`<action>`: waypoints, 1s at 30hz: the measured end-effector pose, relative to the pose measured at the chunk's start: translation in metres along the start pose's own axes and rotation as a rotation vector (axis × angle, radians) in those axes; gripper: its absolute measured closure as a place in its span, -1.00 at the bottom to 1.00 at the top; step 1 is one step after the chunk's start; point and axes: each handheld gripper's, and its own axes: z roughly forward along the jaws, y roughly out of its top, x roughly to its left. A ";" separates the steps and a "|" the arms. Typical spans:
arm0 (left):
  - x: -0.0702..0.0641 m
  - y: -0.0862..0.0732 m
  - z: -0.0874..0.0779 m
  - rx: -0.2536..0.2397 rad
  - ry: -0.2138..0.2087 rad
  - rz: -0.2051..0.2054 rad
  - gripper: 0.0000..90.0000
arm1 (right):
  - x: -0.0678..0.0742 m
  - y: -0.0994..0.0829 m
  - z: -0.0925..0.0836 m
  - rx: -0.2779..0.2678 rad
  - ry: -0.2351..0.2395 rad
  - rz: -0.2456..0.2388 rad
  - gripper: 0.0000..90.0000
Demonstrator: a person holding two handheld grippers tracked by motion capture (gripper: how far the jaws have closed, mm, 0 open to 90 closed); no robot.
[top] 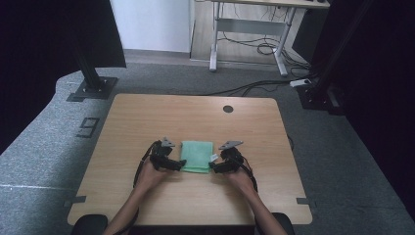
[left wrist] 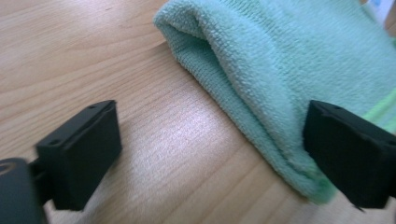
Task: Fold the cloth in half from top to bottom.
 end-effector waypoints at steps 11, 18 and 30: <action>-0.020 0.005 -0.021 -0.033 -0.092 0.068 -0.08 | 0.027 0.015 -0.018 -0.038 0.110 -0.079 0.18; -0.020 -0.001 -0.011 0.023 -0.104 0.070 0.29 | 0.031 0.013 0.001 0.042 0.097 -0.140 0.36; -0.021 0.009 -0.028 -0.023 -0.135 0.054 0.86 | 0.042 0.021 -0.017 -0.018 0.076 -0.182 0.89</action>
